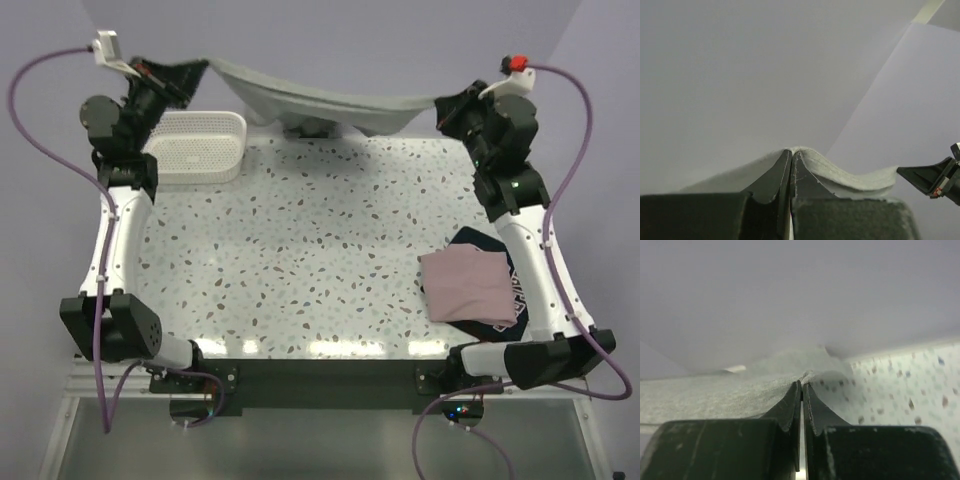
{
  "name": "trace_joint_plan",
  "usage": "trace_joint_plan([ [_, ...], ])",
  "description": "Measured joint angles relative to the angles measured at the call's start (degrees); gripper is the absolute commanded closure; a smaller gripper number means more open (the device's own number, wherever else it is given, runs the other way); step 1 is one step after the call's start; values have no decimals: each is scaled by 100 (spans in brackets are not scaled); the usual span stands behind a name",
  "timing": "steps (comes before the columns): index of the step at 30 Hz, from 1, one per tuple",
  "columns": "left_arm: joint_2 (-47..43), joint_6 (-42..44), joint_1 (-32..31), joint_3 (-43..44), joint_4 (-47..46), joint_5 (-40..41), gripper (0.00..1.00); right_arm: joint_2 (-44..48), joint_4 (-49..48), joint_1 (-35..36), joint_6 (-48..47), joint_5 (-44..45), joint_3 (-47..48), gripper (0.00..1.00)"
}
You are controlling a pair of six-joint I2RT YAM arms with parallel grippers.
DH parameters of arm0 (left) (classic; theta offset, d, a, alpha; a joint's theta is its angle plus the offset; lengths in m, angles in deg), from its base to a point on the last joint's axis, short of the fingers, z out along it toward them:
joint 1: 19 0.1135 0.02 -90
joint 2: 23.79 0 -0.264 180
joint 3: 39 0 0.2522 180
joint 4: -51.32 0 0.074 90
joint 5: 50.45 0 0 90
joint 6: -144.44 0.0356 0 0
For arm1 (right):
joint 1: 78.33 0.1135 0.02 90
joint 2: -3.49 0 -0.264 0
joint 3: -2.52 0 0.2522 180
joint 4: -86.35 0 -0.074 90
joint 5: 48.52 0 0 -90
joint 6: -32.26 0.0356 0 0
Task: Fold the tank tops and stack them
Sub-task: Flatten the tank top out
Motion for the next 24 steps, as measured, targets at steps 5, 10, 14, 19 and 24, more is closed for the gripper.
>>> trace_joint_plan([
  [5,-737,-219,11,-3062,-155,-199,100,452,133,2,264,-236,-2406,100],
  [10,-1788,-304,-22,-5598,660,-170,100,1054,894,2,726,-476,-4531,100],
  [14,-2806,-140,-72,-6568,1624,-76,100,1727,1307,4,975,-754,-5626,100],
  [19,-2986,236,-76,-7331,2830,63,100,2079,1674,4,1165,-1064,-6413,100],
  [24,-3261,409,-76,-7744,4118,317,100,2374,2188,2,1228,-1139,-6791,100],
])
